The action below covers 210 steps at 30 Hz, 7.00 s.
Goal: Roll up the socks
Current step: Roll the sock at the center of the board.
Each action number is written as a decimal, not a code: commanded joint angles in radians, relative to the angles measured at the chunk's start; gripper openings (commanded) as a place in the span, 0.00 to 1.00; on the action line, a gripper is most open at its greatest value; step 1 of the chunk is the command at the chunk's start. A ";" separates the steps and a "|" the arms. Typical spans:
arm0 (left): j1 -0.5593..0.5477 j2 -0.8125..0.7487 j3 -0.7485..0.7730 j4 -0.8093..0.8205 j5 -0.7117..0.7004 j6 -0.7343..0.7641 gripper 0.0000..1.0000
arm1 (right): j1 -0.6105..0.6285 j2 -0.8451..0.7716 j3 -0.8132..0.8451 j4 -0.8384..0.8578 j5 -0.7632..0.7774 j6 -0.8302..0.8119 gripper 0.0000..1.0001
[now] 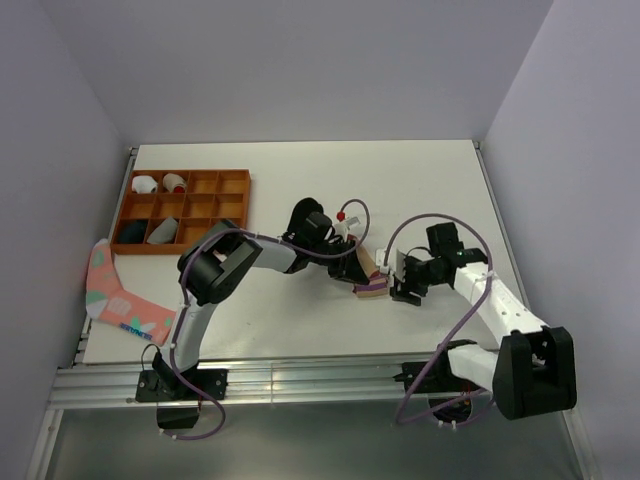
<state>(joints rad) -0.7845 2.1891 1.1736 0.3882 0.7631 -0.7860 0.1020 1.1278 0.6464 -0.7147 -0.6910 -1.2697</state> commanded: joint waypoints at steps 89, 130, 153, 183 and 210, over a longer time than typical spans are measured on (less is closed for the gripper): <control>0.106 -0.101 -0.440 0.631 -0.035 -0.345 0.22 | 0.565 0.308 0.088 0.093 0.254 0.414 0.26; 0.021 -0.305 -0.460 0.175 -0.432 0.031 0.23 | 0.358 0.860 0.636 -0.332 0.022 0.452 0.20; -0.042 -0.512 -0.575 0.141 -0.635 0.185 0.28 | 0.352 0.896 0.604 -0.095 0.254 0.734 0.00; -0.151 -0.569 -0.416 -0.022 -0.613 0.561 0.61 | 0.354 0.942 0.677 -0.180 0.257 0.721 0.00; -0.156 -0.402 -0.503 0.210 -0.519 0.364 0.13 | 0.354 0.938 0.659 -0.161 0.257 0.739 0.00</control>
<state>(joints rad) -0.9306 1.7420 0.6899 0.5667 0.2218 -0.3908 0.4641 2.0224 1.3090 -1.0805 -0.5869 -0.5091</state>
